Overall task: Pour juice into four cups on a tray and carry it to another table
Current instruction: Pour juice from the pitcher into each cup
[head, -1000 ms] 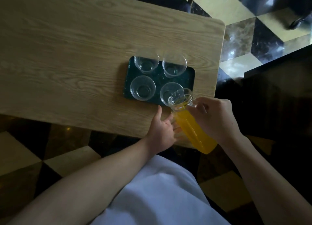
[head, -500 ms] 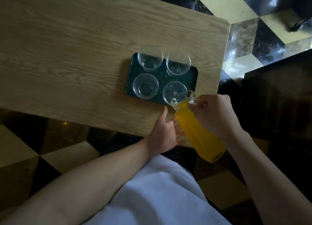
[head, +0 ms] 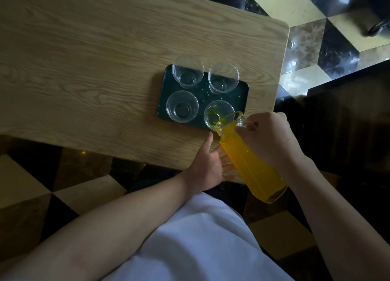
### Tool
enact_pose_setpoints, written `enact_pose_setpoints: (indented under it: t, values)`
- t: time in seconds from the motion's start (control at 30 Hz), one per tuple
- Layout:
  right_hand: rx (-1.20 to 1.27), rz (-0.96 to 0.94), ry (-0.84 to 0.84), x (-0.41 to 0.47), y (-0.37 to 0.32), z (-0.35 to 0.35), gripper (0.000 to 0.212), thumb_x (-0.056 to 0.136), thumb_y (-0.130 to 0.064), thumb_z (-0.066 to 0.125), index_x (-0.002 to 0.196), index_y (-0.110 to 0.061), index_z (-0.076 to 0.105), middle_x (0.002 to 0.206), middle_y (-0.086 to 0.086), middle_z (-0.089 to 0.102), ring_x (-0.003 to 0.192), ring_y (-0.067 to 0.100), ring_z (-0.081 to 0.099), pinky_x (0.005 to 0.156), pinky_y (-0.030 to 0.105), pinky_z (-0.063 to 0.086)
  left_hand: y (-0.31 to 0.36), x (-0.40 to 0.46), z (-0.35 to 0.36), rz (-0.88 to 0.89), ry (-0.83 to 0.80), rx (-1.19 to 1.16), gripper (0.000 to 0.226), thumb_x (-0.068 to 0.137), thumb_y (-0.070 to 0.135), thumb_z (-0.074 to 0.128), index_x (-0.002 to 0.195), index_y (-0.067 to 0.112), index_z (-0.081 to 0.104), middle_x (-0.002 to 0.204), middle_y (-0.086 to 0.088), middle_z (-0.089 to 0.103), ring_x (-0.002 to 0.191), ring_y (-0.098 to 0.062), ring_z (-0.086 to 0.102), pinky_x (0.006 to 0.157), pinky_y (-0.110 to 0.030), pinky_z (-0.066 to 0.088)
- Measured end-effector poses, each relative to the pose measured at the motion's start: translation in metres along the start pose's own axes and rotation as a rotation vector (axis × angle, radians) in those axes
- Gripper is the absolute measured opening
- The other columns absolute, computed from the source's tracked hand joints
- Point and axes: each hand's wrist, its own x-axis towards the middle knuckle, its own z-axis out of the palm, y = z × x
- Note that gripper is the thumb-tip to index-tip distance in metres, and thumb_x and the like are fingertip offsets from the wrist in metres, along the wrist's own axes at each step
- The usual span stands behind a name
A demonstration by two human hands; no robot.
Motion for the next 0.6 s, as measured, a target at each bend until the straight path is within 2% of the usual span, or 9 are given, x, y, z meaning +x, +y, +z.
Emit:
enact_pose_setpoints:
  t: [0.17, 0.33, 0.5, 0.6]
  values:
    - [0.004, 0.027, -0.012, 0.0009, -0.0002, -0.0021, 0.045, 0.086, -0.021, 0.067, 0.049, -0.011, 0.042, 0.052, 0.007, 0.048, 0.048, 0.020, 0.038, 0.048, 0.032, 0.035, 0.0005, -0.0007, 0.0023, 0.000, 0.017, -0.007, 0.080, 0.091, 0.083, 0.017, 0.141, 0.036, 0.058, 0.138, -0.011, 0.066, 0.130, -0.032, 0.056, 0.095, -0.049, 0.045]
    - [-0.027, 0.023, -0.025, 0.0021, -0.0048, -0.0063, 0.051, 0.087, -0.023, 0.069, 0.048, -0.015, 0.038, 0.050, 0.001, 0.042, 0.049, 0.019, 0.037, 0.048, 0.029, 0.031, 0.0003, -0.0005, 0.0051, 0.006, 0.028, -0.012, 0.078, 0.092, 0.082, 0.015, 0.129, 0.037, 0.068, 0.134, -0.010, 0.068, 0.128, -0.031, 0.057, 0.104, -0.053, 0.035]
    - [-0.042, 0.042, -0.045, 0.0065, -0.0058, -0.0068, 0.048, 0.088, -0.023, 0.068, 0.050, -0.012, 0.041, 0.052, 0.004, 0.042, 0.048, 0.020, 0.037, 0.048, 0.028, 0.032, 0.0001, 0.0013, 0.0048, 0.009, 0.008, -0.013, 0.078, 0.093, 0.080, 0.014, 0.130, 0.036, 0.067, 0.130, -0.009, 0.071, 0.128, -0.031, 0.058, 0.097, -0.050, 0.040]
    - [-0.057, 0.049, -0.059, 0.0102, -0.0047, -0.0058, 0.043, 0.087, -0.024, 0.067, 0.053, -0.009, 0.047, 0.055, 0.006, 0.047, 0.049, 0.022, 0.042, 0.048, 0.030, 0.037, 0.0008, 0.0015, 0.0053, 0.011, 0.004, -0.025, 0.078, 0.093, 0.081, 0.016, 0.133, 0.036, 0.065, 0.130, -0.009, 0.071, 0.129, -0.031, 0.056, 0.099, -0.050, 0.041]
